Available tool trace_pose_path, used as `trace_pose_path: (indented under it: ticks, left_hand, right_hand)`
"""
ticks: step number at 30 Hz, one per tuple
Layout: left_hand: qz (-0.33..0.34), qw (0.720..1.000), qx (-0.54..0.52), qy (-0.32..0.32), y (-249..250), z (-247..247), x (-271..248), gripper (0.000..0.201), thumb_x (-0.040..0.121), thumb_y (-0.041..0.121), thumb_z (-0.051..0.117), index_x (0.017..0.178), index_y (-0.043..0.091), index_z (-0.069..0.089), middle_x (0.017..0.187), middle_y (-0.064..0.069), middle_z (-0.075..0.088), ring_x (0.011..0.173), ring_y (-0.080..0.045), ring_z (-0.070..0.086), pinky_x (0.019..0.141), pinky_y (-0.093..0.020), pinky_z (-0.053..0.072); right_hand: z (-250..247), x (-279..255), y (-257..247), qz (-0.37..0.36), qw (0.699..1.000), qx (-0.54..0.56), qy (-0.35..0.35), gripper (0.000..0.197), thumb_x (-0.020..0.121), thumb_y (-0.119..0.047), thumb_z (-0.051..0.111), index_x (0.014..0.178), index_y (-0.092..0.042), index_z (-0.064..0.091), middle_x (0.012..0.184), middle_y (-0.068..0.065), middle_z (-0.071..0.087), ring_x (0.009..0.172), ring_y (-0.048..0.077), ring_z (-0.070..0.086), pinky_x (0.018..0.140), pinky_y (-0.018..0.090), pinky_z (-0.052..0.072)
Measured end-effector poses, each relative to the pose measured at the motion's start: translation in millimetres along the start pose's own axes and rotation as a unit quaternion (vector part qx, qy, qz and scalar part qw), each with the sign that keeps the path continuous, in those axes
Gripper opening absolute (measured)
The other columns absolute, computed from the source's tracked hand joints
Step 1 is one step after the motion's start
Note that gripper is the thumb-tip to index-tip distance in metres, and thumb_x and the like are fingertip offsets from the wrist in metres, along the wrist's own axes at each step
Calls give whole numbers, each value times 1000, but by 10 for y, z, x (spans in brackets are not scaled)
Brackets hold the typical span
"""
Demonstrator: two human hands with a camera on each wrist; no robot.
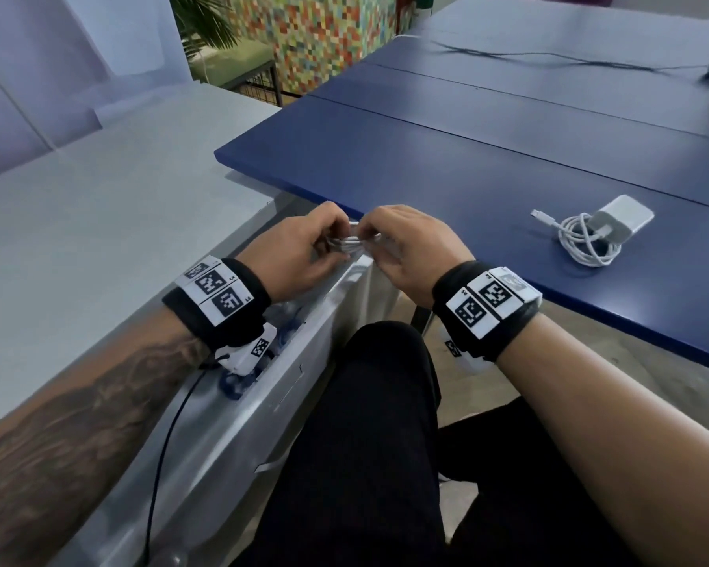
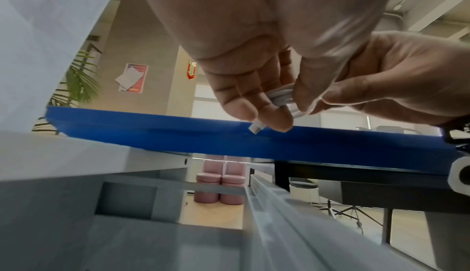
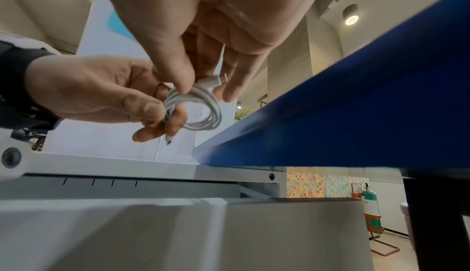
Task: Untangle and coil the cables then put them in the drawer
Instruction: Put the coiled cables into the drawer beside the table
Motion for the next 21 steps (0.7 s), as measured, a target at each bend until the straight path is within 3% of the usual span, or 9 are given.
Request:
trace_pose_path:
  ticks: [3, 5, 7, 10, 14, 17, 21]
  left_hand:
    - [-50, 998, 32, 23, -260, -58, -109, 22, 86, 27, 66, 92, 26, 45, 73, 8, 57, 64, -14, 54, 61, -38, 50]
    - [-89, 994, 58, 14, -475, -24, -204, 23, 87, 23, 67, 90, 28, 44, 71, 8, 56, 62, -15, 53, 60, -38, 50]
    - [-125, 988, 91, -8, -715, 69, -305, 22, 88, 23, 65, 89, 28, 44, 73, 8, 57, 65, -17, 54, 60, -34, 47]
    - [-194, 971, 130, -40, -1138, 238, -445, 16, 87, 21, 61, 92, 25, 46, 78, 2, 60, 68, -24, 56, 60, -33, 45]
    - [-290, 939, 132, -129, -1817, 601, -703, 18, 86, 24, 62, 89, 29, 45, 78, -2, 62, 68, -28, 60, 62, -34, 51]
    - [-337, 913, 142, -182, -2183, 851, -930, 19, 85, 17, 60, 91, 27, 45, 90, -5, 63, 74, -27, 59, 61, -29, 43]
    - [-363, 880, 162, -260, -2461, 1075, -1178, 30, 85, 15, 59, 113, 20, 50, 113, -11, 62, 91, -29, 60, 72, -27, 40]
  right_hand:
    - [10, 70, 99, 15, 999, -31, 2, 24, 89, -21, 61, 112, -18, 62, 118, -3, 62, 118, 20, 51, 95, 29, 43]
    - [-66, 90, 275, 46, 998, -50, 16, 26, 88, -27, 61, 113, -19, 62, 124, -2, 59, 122, 22, 48, 100, 34, 42]
    - [-114, 89, 470, 84, 993, -85, 6, 27, 89, -34, 60, 113, -21, 60, 126, -1, 57, 123, 26, 46, 101, 41, 42]
    - [-70, 67, 618, 117, 984, -129, -35, 31, 91, -45, 57, 114, -24, 56, 124, -2, 55, 117, 25, 47, 99, 39, 38]
    - [-36, 86, 610, 116, 982, -146, -32, 34, 91, -52, 54, 114, -27, 54, 122, -6, 55, 116, 22, 48, 101, 39, 37]
    - [-34, 84, 614, 121, 981, -152, -28, 36, 90, -55, 53, 113, -27, 53, 121, -6, 55, 117, 22, 48, 102, 39, 37]
    - [-26, 83, 582, 121, 979, -164, -27, 37, 90, -56, 53, 112, -26, 53, 121, -5, 55, 117, 23, 48, 102, 39, 37]
Point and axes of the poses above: each hand's wrist, its own x-axis towards the middle knuckle, its own z-axis out of the palm, y = z × x, the point moved 7 cm from there along x, towards the middle knuckle
